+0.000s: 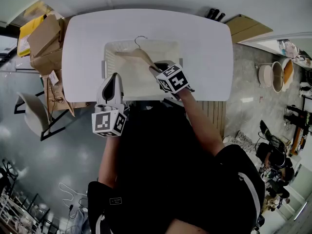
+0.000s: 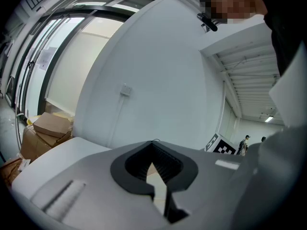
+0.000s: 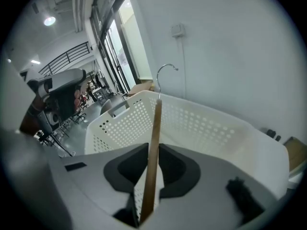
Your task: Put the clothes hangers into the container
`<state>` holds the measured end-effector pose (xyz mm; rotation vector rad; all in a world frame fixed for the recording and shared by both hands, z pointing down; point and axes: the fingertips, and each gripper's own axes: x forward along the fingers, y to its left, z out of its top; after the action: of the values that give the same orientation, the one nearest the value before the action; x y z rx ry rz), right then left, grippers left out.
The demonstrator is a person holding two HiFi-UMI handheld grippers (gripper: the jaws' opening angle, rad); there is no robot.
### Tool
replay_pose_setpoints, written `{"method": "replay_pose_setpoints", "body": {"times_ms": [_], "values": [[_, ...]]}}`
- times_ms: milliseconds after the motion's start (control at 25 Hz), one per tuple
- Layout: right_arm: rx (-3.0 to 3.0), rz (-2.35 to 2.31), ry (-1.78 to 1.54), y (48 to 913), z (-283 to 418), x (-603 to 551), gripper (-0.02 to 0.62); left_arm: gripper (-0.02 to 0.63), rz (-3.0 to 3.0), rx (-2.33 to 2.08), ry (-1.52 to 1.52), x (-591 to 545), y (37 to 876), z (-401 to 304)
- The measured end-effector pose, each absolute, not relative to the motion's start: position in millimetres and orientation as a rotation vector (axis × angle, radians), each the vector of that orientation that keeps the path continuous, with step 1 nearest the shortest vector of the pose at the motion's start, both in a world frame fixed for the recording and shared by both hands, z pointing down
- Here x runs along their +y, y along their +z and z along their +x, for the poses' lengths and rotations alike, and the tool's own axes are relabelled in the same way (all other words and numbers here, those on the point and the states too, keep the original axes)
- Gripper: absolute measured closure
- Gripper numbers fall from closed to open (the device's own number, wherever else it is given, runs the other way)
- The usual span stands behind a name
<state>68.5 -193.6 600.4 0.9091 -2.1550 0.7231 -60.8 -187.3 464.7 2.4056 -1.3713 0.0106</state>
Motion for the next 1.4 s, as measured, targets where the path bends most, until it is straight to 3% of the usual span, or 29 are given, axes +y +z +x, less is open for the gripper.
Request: {"method": "replay_pose_setpoints", "body": {"times_ms": [1400], "values": [[-2.101,0.917,0.765,607,85,-203,0.430,0.603,2.405,-1.385,0.019,-175,462,-60]]}}
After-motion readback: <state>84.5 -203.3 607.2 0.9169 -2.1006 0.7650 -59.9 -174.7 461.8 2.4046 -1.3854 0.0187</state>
